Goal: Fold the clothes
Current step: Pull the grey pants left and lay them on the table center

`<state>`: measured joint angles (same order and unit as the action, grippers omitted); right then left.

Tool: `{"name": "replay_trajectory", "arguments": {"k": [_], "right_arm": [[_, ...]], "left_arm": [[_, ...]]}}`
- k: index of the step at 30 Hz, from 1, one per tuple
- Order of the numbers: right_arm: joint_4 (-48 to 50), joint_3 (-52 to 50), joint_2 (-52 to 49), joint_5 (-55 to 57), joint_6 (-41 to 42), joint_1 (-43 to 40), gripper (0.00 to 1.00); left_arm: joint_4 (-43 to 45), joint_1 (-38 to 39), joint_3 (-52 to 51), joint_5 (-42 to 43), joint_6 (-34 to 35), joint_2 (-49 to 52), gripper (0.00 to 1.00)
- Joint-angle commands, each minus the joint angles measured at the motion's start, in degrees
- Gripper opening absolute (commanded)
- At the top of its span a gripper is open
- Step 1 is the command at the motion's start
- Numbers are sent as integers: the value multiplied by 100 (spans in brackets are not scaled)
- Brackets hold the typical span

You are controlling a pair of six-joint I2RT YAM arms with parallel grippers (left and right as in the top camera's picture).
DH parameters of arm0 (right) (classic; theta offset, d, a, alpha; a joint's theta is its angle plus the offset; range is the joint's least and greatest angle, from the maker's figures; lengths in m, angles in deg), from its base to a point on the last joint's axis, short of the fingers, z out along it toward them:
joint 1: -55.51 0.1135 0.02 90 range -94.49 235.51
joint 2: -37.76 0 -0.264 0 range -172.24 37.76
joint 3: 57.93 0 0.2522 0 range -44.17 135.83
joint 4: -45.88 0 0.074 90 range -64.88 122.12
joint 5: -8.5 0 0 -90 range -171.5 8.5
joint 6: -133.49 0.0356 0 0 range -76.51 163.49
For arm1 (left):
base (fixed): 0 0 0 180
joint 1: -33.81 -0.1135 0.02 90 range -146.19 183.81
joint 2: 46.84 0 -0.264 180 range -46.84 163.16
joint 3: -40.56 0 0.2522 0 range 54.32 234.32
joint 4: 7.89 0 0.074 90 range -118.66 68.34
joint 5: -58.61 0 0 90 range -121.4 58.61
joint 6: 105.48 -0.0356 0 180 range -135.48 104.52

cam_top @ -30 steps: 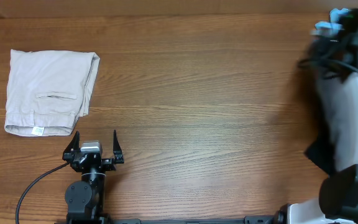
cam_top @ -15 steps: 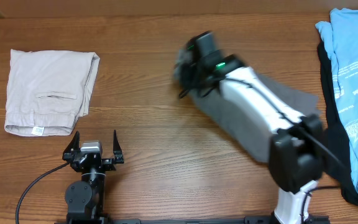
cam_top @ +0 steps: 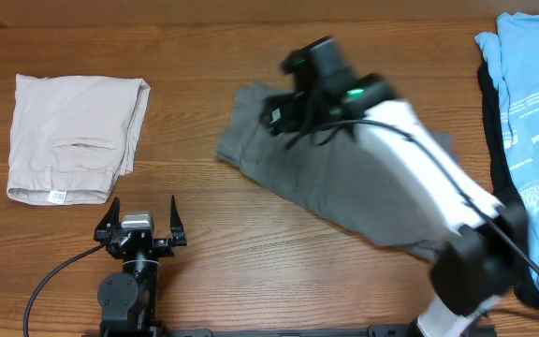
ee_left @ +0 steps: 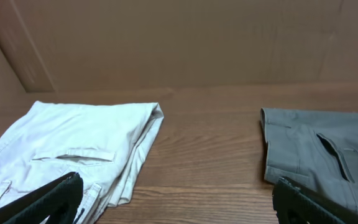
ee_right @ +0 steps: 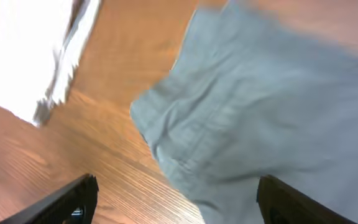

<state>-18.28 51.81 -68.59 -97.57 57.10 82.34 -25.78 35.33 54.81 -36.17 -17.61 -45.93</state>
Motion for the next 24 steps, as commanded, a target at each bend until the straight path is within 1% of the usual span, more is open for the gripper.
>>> {"name": "replay_trajectory", "arguments": {"k": [1,4,5,7,8,9,10,11,12,13,17,24], "right_arm": [[-883,247,872,168,-101,-763,86],[-1810,247,1003,385,-103,-1445,81],[-2074,240,999,382,-103,-1659,78],[-2424,160,955,385,-105,-1971,67],[-2562,101,927,404,-103,-2103,59],[-2680,15,905,402,-129,-2232,45],[-2741,-92,890,404,-146,-2328,28],[-2778,-249,890,402,-144,-2426,16],[-2796,-417,890,396,-144,-2500,6],[-2796,-612,890,378,-144,-2553,4],[-2747,-1360,890,122,-149,-2559,4],[-2730,-2520,892,101,-118,-2509,4]], "left_arm": [[11,0,-22,-13,-133,-66,100],[11,0,-22,-13,-133,-66,100],[11,0,-22,-13,-133,-66,100],[11,0,-22,-13,-133,-66,100],[11,0,-22,-13,-136,-66,100],[11,0,-22,-13,-136,-66,100],[11,0,-22,-13,-133,-66,100],[11,0,-22,-13,-136,-66,100],[11,0,-22,-13,-133,-66,100],[11,0,-22,-13,-133,-66,100],[11,0,-22,-13,-133,-66,100],[11,0,-22,-13,-136,-66,100]]}}
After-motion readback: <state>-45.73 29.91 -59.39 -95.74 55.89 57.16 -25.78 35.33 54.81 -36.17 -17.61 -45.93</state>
